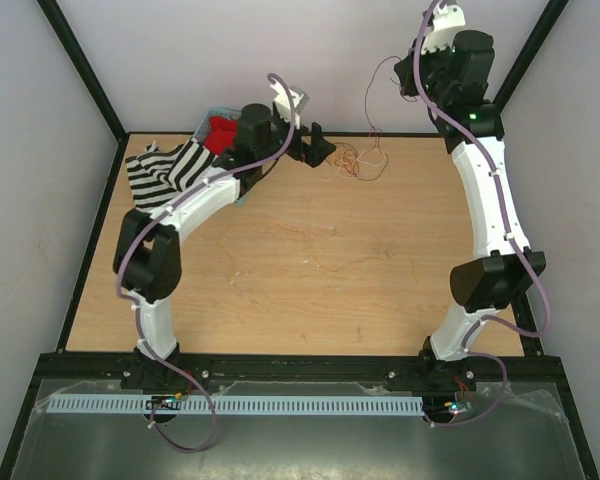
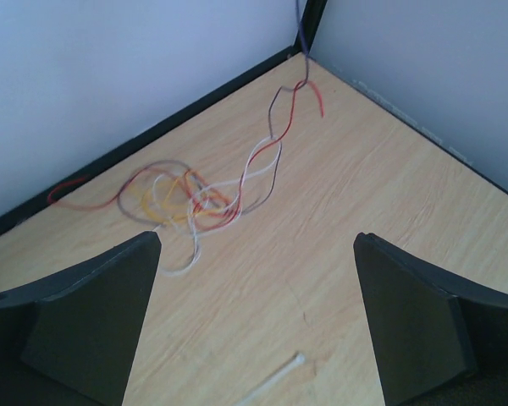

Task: Zip-tie the wires
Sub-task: Untie the cable at the center of the board.

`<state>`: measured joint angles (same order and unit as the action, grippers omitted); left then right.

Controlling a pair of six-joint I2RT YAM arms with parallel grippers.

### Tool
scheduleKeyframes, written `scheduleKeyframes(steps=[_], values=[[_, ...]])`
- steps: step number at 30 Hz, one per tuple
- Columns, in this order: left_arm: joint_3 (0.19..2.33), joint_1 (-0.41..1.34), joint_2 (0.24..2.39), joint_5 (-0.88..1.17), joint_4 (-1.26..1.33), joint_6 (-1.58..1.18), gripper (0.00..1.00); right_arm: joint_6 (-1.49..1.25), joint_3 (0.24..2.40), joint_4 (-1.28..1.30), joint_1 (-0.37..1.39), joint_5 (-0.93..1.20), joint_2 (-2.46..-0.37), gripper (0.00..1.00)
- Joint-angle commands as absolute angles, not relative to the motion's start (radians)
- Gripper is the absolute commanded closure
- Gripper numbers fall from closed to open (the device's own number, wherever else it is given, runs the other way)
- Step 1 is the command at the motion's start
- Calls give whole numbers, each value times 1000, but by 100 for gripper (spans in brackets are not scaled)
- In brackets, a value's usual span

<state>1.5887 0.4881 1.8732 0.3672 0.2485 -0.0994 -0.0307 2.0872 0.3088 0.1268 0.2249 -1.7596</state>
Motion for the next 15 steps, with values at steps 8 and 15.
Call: scheduleKeyframes(steps=[8,15], values=[[1855,586,2154,333,506,-123,1,-100,2085,324,130,242,-1620,100],[1992,616,2371,303,494,-92,1,-101,2051,324,129,245,-1512,100]])
